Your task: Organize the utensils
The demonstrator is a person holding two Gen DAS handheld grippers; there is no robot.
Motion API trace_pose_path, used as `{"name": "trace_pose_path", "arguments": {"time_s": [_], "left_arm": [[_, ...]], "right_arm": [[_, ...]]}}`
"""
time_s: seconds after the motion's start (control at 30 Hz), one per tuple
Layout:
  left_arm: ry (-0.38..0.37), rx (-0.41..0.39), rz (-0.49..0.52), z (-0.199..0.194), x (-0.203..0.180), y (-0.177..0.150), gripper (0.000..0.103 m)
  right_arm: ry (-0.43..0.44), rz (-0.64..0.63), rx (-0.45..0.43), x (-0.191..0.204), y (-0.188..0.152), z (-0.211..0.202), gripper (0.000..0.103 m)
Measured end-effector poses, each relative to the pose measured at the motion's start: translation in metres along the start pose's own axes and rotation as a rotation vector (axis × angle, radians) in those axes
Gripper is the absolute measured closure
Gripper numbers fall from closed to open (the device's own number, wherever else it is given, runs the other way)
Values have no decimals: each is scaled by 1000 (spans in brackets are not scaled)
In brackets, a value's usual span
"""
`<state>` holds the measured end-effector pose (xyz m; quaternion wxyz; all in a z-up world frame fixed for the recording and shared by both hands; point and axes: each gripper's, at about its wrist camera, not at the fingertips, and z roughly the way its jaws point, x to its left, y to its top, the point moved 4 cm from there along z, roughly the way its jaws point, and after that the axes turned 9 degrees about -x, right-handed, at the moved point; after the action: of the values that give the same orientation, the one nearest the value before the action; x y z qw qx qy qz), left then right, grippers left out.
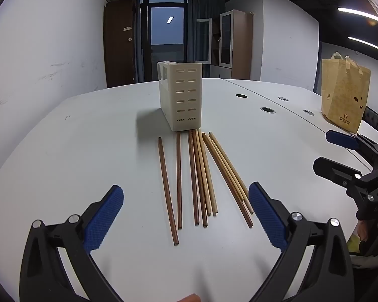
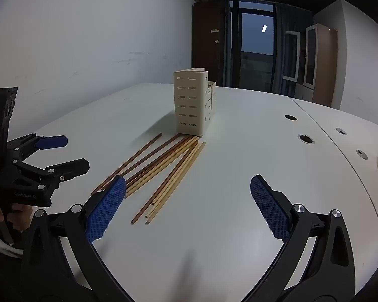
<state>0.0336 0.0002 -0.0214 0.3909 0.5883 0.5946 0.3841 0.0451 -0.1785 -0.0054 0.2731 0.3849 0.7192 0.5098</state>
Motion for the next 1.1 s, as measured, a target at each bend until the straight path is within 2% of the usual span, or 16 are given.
{"name": "trace_pose_path", "arguments": {"time_s": [0.2,0.4,1.1], "left_arm": [[-22,16,3,3,1,0,5],[-7,31,20,15,-2,6,5],[1,17,-2,5,7,2,5]], "right_arm": [[20,-5,34,1,-2,5,8],[29,2,47,3,0,5,8],[36,4,55,-2,-3,13,8]]}}
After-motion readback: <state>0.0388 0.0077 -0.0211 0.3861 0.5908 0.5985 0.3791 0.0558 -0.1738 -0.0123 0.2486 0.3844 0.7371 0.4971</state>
